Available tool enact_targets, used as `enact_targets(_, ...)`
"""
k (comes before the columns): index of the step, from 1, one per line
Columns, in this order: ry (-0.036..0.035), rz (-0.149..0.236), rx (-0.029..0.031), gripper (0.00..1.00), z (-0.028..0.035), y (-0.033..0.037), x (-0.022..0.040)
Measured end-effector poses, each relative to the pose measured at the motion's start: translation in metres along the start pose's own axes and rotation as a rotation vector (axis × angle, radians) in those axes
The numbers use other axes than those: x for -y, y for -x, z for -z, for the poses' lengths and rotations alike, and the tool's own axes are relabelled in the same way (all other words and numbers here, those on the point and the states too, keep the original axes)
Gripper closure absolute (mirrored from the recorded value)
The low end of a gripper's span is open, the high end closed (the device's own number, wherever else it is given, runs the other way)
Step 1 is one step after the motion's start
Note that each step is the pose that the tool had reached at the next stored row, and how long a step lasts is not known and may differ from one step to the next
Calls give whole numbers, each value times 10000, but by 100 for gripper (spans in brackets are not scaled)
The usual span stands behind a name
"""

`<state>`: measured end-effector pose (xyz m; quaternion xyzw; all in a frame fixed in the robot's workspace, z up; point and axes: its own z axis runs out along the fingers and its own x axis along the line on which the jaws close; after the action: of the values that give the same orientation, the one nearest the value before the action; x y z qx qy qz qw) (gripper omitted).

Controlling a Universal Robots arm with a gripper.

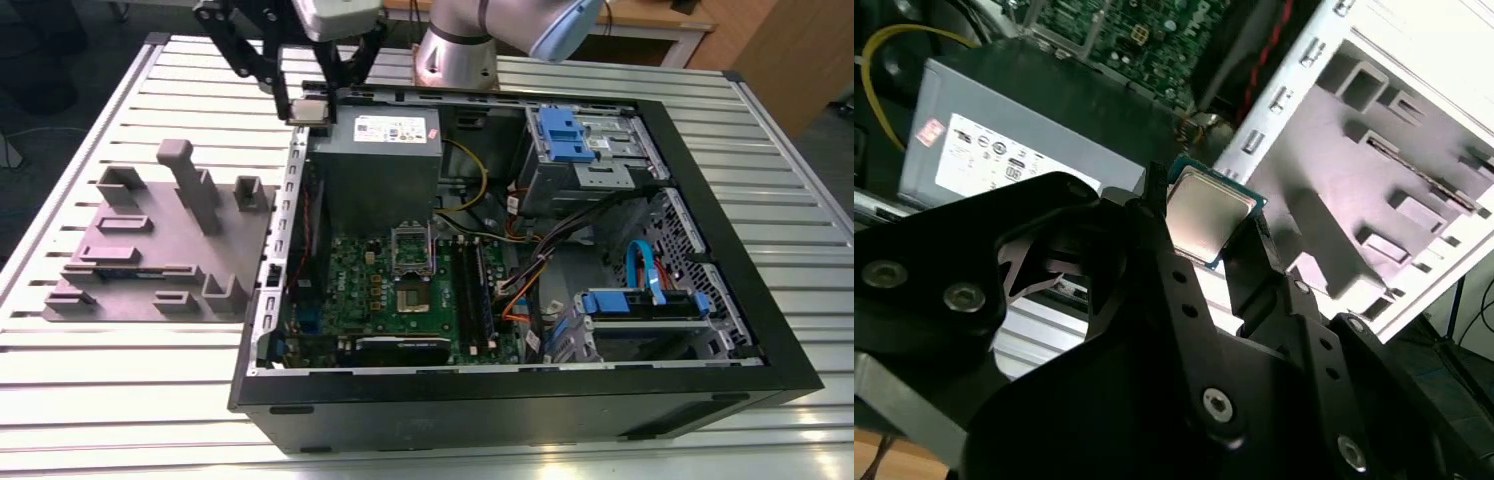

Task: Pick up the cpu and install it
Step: 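Pick up the cpu and move it towards the insertion slot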

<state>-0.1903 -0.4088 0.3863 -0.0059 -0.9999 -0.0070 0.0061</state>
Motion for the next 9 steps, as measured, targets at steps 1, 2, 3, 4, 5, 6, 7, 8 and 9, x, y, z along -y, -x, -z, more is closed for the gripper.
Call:
enact_targets(1, -1, -1, -1, 53, -1, 45, -1)
enact_targets(2, -1, -1, 0, 53, -2, 90, -1)
enact_targets(3, -1, 1, -1, 53, -3, 134, -1)
enact_targets(4, -2, 0, -1, 53, -4, 172, -2)
enact_targets(5, -1, -1, -1, 53, -5, 211, -2)
enact_targets(6, -1, -1, 0, 53, -6, 249, -3)
enact_targets(7, -1, 0, -1, 53, -6, 280, -3)
enact_targets(8, 0, 1, 0, 53, -7, 298, -3)
enact_targets(9, -1, 0, 0, 53, -6, 302, -3)
